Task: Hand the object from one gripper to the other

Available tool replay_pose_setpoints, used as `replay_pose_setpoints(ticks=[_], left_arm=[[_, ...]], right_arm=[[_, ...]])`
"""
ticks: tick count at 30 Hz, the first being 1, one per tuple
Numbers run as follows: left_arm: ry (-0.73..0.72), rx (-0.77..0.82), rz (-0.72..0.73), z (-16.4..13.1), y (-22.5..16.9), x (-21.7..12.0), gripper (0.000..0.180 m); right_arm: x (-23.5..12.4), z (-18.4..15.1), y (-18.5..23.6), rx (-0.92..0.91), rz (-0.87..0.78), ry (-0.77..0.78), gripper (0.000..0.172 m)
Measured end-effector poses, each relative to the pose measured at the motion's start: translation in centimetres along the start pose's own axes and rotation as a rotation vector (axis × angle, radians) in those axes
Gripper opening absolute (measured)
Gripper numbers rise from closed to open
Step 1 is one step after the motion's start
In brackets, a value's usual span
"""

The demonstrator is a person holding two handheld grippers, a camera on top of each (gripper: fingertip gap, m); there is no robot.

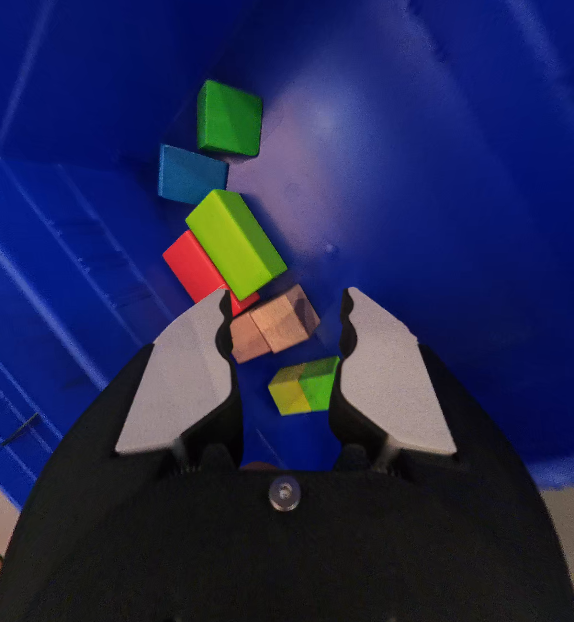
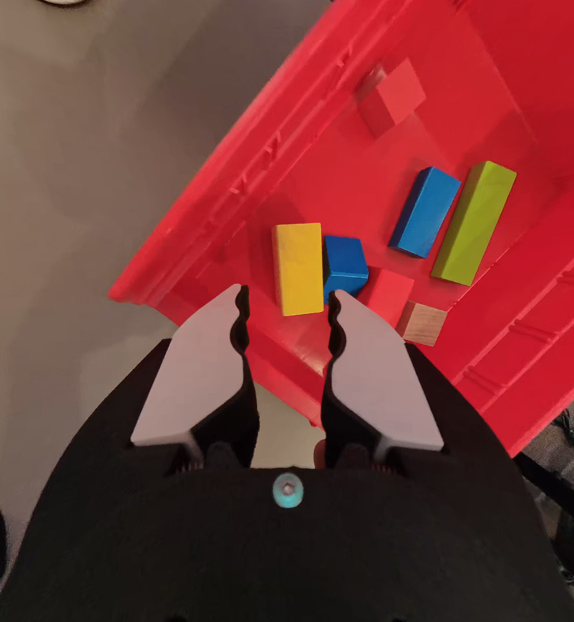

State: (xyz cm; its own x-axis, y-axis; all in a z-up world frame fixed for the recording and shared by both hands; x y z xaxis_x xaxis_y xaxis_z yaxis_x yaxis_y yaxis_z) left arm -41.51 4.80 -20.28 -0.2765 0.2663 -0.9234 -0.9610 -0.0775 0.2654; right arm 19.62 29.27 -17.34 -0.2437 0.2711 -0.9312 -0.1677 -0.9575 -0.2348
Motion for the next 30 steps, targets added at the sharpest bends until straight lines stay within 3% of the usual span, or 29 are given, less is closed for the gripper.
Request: replay_pose_setpoints(ticks=[2, 4, 6, 9, 11, 14, 18, 22, 25, 30], left_arm=[[0.065, -0.047, -0.029, 0.2, 0.1, 2.0, 0.064], [0.055, -0.080, 0.020, 1.0, 0.7, 2.4, 0.058], [0.053, -0.127, 0.018, 1.5, 0.5, 2.6, 0.064], [0.045, -0.094, 0.079, 1.8, 0.1, 3.0, 0.067], [0.026, -0.034, 0.107, 1.8, -0.3, 2.7, 0.055], [-0.007, -0.020, 0.029, 2.0, -1.7, 1.5, 0.034], [0.031, -0.141, 0.003, 1.8, -1.2, 2.0, 0.067], [0.088, -0.332, -0.115, 1.7, -1.8, 3.7, 0.076], [0.067, -0.451, -0.209, 2.3, -1.9, 4.1, 0.049], [0.028, -0.403, -0.228, 2.4, -2.0, 3.8, 0.038]], right_arm=[[-0.4, 0.2, 0.2, -0.011, -0.013, -0.009, 0.042], [-0.7, 0.4, 0.4, -0.023, -0.019, -0.017, 0.042], [-0.8, 0.5, 0.4, -0.034, -0.026, -0.024, 0.042], [-0.9, 0.9, 0.4, -0.040, -0.029, -0.045, 0.041], [-0.9, 1.1, 0.5, -0.043, -0.030, -0.055, 0.041], [-0.8, 1.0, 0.7, -0.051, -0.034, -0.053, 0.041], [-0.7, 0.9, 1.0, -0.053, -0.029, -0.052, 0.041], [-0.9, 1.2, 1.1, -0.052, -0.035, -0.056, 0.040], [-1.1, 1.5, 1.1, -0.061, -0.043, -0.060, 0.040], [-2.5, 2.2, 1.2, -0.074, -0.087, -0.102, 0.037]])
Point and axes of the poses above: each gripper's, where its closed fingertips meet, x out along the fingers, z out of its top, y = z × x across the jaws, the point moved 3 cm from there along -x, back along the fingers, and after that the axes turned 13 degrees about -x, right-handed, at the moved point
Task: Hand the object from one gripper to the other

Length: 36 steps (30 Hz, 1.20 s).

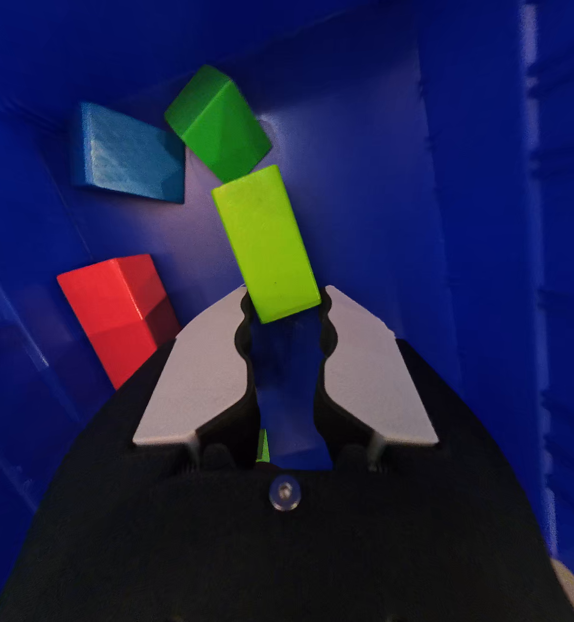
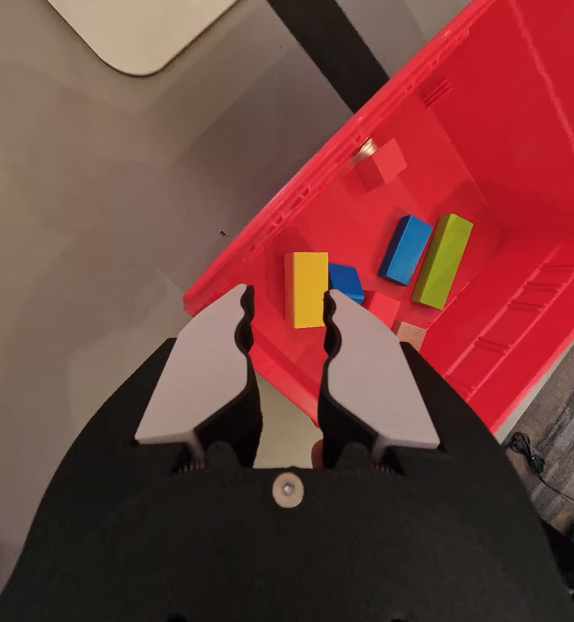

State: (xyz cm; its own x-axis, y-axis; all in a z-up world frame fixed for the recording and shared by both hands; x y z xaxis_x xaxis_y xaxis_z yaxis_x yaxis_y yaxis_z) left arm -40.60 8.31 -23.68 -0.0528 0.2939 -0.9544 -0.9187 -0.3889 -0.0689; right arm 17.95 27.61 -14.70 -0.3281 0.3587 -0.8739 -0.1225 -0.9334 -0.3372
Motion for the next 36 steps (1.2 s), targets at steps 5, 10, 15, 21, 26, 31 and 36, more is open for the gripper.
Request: replay_pose_setpoints(ticks=[5, 10, 15, 21, 26, 31, 36], left_arm=[[-0.104, 0.204, 0.020, -1.6, -2.0, -3.6, 0.038], [-0.189, 0.422, 0.020, -4.8, -6.9, -11.0, 0.037], [-0.226, 0.747, -0.135, -9.8, -16.3, -18.1, 0.037], [-0.174, 1.021, -0.193, -14.9, -24.2, -21.1, 0.037], [-0.165, 1.114, -0.192, -16.4, -26.7, -21.3, 0.037], [-0.177, 1.160, -0.199, -17.0, -28.1, -21.5, 0.036], [-0.234, 1.133, -0.259, -16.7, -29.8, -22.0, 0.034]], right_arm=[[-4.4, 3.2, 0.7, -0.072, -0.093, -0.197, 0.034], [-10.2, 11.8, 7.3, -0.382, -0.014, -0.603, 0.037], [-12.4, 19.6, 15.5, -0.644, 0.176, -0.844, 0.049], [-12.3, 24.1, 21.7, -0.875, 0.292, -0.888, 0.056], [-11.0, 24.2, 23.8, -0.959, 0.353, -0.792, 0.045], [-10.0, 23.1, 24.0, -0.947, 0.385, -0.732, 0.032], [-10.4, 21.0, 22.4, -0.832, 0.421, -0.731, 0.031]])
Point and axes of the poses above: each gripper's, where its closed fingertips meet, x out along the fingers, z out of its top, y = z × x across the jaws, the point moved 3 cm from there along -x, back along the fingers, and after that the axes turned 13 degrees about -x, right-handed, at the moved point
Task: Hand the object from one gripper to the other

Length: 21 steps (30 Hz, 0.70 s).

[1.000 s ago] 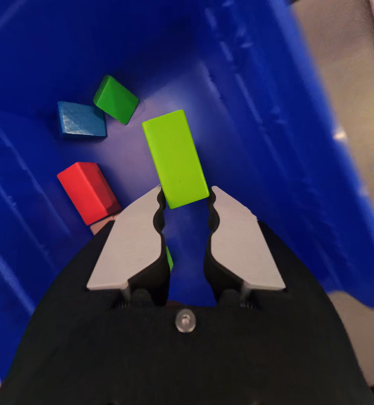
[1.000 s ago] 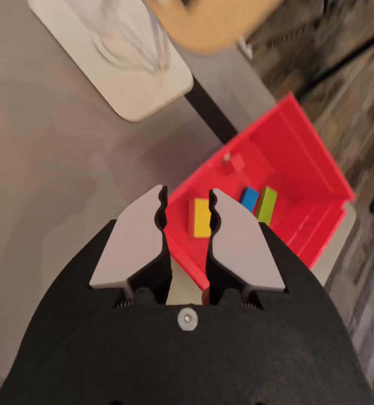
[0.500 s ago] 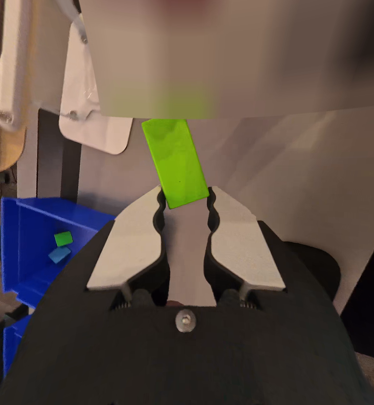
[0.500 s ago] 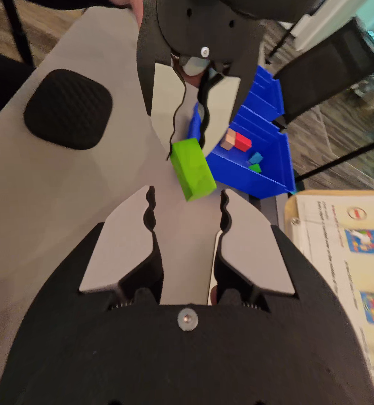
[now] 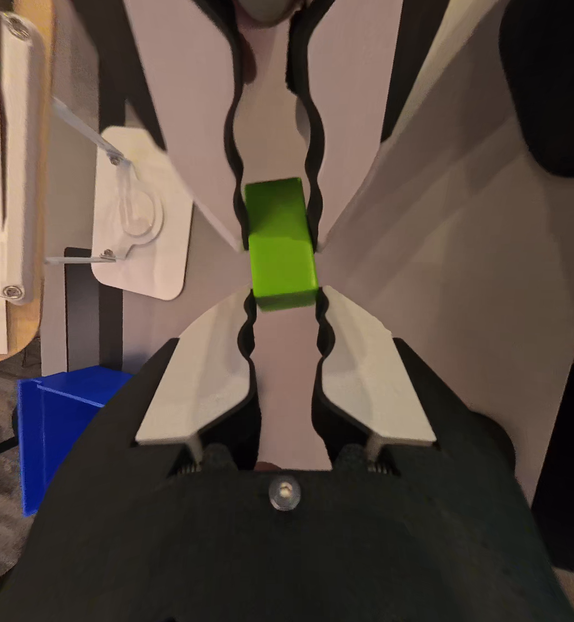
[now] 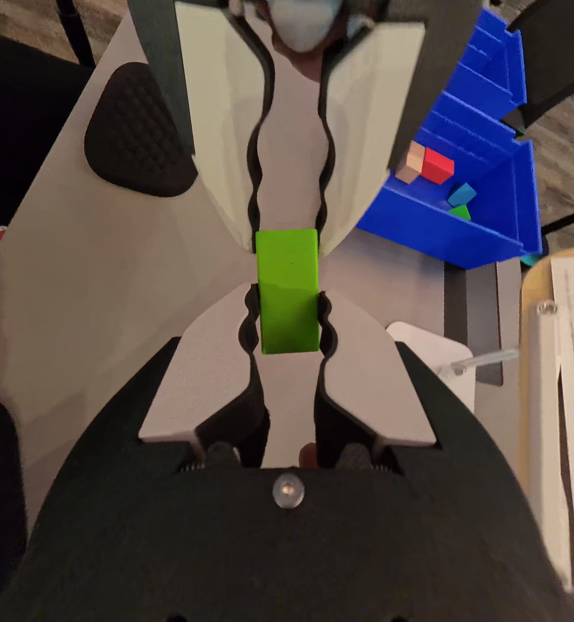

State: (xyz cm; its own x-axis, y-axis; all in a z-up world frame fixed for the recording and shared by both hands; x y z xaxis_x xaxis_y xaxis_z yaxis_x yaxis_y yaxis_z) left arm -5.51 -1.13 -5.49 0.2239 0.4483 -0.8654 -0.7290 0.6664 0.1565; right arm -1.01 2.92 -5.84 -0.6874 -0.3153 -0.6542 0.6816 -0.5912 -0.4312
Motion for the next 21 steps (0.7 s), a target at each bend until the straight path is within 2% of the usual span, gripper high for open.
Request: replay_pose_setpoints(ticks=[3, 5, 8, 11, 13, 15, 18, 21], left_arm=[[-0.042, -0.032, 0.060, 0.4, 1.3, -0.9, 0.034], [-0.067, -0.071, 0.060, 0.0, 2.0, -1.5, 0.026], [-0.045, -0.121, 0.090, -1.5, 3.2, -1.5, 0.020], [-0.023, -0.173, 0.097, -3.0, 3.8, -0.9, 0.020], [-0.008, -0.207, 0.116, -4.0, 4.4, -0.6, 0.019], [0.013, -0.235, 0.129, -5.1, 5.0, -0.4, 0.019], [0.046, -0.285, 0.152, -7.1, 6.3, -0.3, 0.019], [0.064, -0.353, 0.175, -9.0, 8.1, -0.3, 0.020]], right_arm=[[-3.9, -3.6, -1.0, 0.121, -0.114, 0.050, 0.031], [-7.9, -7.7, -2.5, 0.276, -0.221, 0.076, 0.031], [-13.9, -17.0, -4.6, 0.547, -0.421, 0.200, 0.032], [-17.0, -26.3, -4.7, 0.800, -0.516, 0.310, 0.032], [-17.1, -31.2, -4.0, 0.911, -0.511, 0.386, 0.031], [-16.1, -34.8, -3.1, 0.982, -0.471, 0.447, 0.032], [-14.5, -38.1, -2.2, 1.026, -0.413, 0.541, 0.032], [-13.1, -39.6, -1.9, 1.031, -0.369, 0.612, 0.032]])
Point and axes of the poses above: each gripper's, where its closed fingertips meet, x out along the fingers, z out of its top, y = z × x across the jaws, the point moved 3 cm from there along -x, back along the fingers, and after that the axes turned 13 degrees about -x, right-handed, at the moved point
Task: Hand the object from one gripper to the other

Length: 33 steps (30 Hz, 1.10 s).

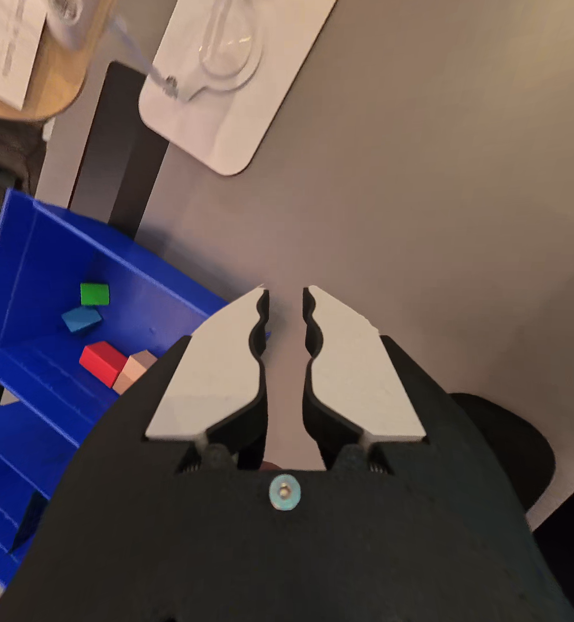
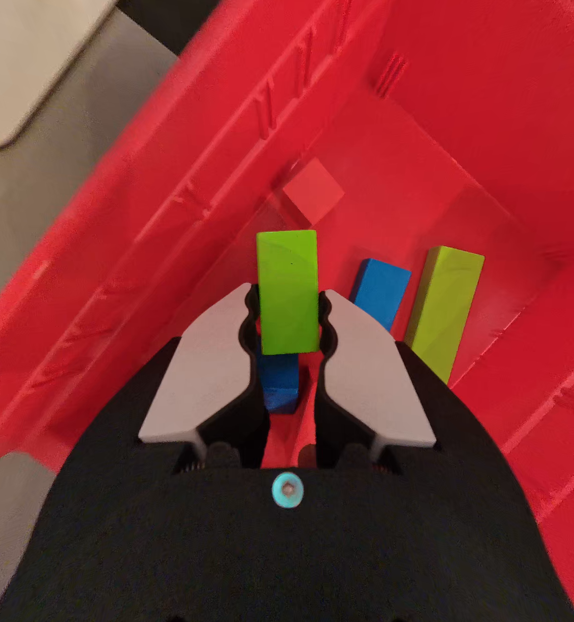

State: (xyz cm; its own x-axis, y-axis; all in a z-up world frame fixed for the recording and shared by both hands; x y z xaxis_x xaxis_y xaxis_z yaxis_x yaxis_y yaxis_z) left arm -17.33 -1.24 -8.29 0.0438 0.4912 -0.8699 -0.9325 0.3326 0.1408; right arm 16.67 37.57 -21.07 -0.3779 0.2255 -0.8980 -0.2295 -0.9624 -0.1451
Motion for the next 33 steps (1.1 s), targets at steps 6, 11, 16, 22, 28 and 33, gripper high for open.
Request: replay_pose_setpoints(ticks=[6, 11, 16, 22, 28, 33], left_arm=[[0.045, -0.130, 0.106, -2.7, 6.5, 1.5, 0.027], [0.036, -0.249, 0.149, -3.8, 12.9, 3.9, 0.046], [0.072, -0.231, 0.219, -3.8, 19.8, 8.6, 0.057], [0.199, -0.569, 0.141, -3.8, 24.4, 15.1, 0.052], [0.166, -0.941, 0.043, -3.6, 25.8, 17.8, 0.024], [0.184, -1.055, 0.051, -4.4, 26.8, 19.0, 0.063]], right_arm=[[1.7, -0.1, 0.0, 0.004, 0.007, 0.061, 0.032], [0.4, -0.1, 0.2, 0.005, -0.024, 0.062, 0.047], [-3.1, 0.9, 1.6, -0.004, -0.105, -0.027, 0.047], [-5.7, 2.5, 4.0, -0.056, -0.138, -0.107, 0.041], [-6.4, 3.7, 4.9, -0.117, -0.176, -0.108, 0.035], [-7.1, 4.1, 5.1, -0.130, -0.173, -0.139, 0.036]])
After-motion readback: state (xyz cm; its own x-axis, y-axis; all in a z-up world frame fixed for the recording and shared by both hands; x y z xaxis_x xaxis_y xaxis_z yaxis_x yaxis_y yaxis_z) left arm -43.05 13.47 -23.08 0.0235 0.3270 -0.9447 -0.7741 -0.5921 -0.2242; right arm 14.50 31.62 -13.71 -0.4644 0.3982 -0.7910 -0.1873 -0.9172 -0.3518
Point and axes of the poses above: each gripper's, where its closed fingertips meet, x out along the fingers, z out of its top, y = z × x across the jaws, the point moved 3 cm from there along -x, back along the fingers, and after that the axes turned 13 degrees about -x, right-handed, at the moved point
